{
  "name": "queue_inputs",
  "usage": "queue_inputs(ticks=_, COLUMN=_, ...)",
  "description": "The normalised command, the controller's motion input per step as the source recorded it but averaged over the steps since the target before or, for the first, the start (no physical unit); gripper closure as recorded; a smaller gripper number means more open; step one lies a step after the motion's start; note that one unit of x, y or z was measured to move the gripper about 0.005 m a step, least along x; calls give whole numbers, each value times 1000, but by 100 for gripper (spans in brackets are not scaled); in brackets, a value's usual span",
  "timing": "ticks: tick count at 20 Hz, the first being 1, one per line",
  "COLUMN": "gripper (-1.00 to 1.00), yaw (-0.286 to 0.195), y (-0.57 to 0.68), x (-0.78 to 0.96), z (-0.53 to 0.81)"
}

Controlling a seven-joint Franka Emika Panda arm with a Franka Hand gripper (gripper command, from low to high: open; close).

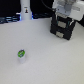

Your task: Open the kcup holder, insert the kcup into the holder, and close the kcup holder

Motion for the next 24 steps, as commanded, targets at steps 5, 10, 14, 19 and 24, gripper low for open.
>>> queue_inputs(ticks=5, gripper=100, yaw=-21, y=65, x=-233, z=-81)
queue_inputs(ticks=10, gripper=100, yaw=-12, y=13, x=-48, z=-16)
queue_inputs(ticks=14, gripper=100, yaw=-7, y=1, x=7, z=-10)
queue_inputs(ticks=19, gripper=100, yaw=-10, y=-26, x=75, z=-1)
queue_inputs(ticks=24, gripper=100, yaw=-41, y=-197, x=702, z=207)
